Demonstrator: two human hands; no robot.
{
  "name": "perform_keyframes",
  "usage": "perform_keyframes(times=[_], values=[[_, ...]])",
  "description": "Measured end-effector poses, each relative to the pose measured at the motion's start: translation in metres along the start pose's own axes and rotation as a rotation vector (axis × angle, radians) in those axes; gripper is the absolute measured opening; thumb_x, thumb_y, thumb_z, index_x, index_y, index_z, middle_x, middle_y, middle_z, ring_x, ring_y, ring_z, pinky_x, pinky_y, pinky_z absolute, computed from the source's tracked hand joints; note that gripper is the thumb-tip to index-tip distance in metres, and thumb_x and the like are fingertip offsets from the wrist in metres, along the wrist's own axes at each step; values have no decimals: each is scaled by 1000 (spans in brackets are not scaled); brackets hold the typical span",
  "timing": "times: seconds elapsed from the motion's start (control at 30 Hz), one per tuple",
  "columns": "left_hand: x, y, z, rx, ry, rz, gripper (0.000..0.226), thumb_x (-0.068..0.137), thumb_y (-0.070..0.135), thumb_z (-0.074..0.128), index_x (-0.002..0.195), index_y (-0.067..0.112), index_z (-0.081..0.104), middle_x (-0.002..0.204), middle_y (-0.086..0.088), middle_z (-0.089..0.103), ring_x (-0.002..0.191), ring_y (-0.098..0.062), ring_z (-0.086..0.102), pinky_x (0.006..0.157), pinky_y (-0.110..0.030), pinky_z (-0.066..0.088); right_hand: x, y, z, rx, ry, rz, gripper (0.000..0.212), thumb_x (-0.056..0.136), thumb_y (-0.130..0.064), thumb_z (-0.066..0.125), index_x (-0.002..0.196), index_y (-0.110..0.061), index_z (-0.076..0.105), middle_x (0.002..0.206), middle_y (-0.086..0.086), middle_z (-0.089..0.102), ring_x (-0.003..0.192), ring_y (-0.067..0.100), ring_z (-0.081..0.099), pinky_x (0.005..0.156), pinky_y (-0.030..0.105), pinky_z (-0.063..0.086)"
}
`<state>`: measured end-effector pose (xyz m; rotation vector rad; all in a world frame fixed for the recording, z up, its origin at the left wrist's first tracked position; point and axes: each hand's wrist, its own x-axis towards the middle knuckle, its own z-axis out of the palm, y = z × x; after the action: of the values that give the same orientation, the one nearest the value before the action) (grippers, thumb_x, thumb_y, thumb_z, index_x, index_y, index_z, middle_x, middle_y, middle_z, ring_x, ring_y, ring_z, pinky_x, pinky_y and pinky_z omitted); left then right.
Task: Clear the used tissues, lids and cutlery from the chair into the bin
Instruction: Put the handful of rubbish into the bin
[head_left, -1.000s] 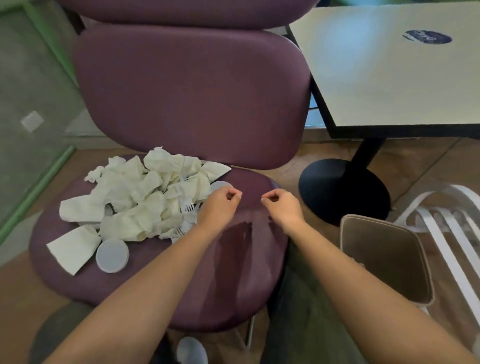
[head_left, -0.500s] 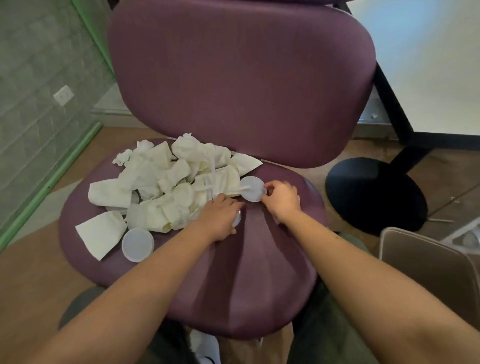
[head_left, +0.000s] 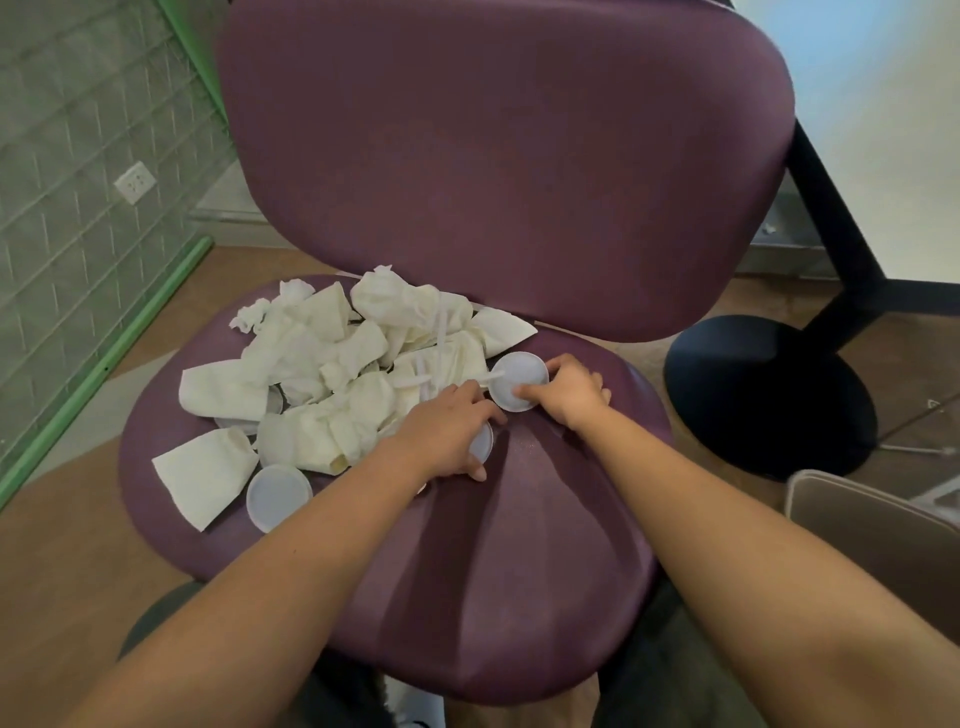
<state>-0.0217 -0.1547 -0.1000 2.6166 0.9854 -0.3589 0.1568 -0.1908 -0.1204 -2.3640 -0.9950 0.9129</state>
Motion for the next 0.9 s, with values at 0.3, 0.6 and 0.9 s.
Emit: perform_keyframes(times=[0.3, 0.6, 0.9], values=[[-10, 16, -14, -172, 37, -21, 21, 80, 23, 75, 99, 24, 65, 108, 6, 47, 78, -10, 53, 56, -21, 31, -23, 26, -7, 382, -2, -55, 21, 80, -20, 76, 77, -25, 55, 79, -2, 64, 75, 18, 59, 79, 35, 50], [-12, 62, -28, -462, 284, -124, 19, 74, 46, 76, 82, 35, 64, 77, 16, 66, 72, 0, 60, 64, -26, 44, -71, 66, -37, 541, 89, -72, 26, 86, -7, 67, 107, -18, 58, 96, 7, 64, 83, 20, 60, 85, 41, 51], [11, 159, -26, -643, 257, 53, 34, 76, 25, 78, 104, 40, 65, 78, 15, 65, 81, -3, 63, 74, -25, 48, -118, 139, -100, 661, 353, -80, 47, 88, -5, 64, 126, -28, 49, 90, 3, 56, 90, 25, 62, 81, 43, 57]])
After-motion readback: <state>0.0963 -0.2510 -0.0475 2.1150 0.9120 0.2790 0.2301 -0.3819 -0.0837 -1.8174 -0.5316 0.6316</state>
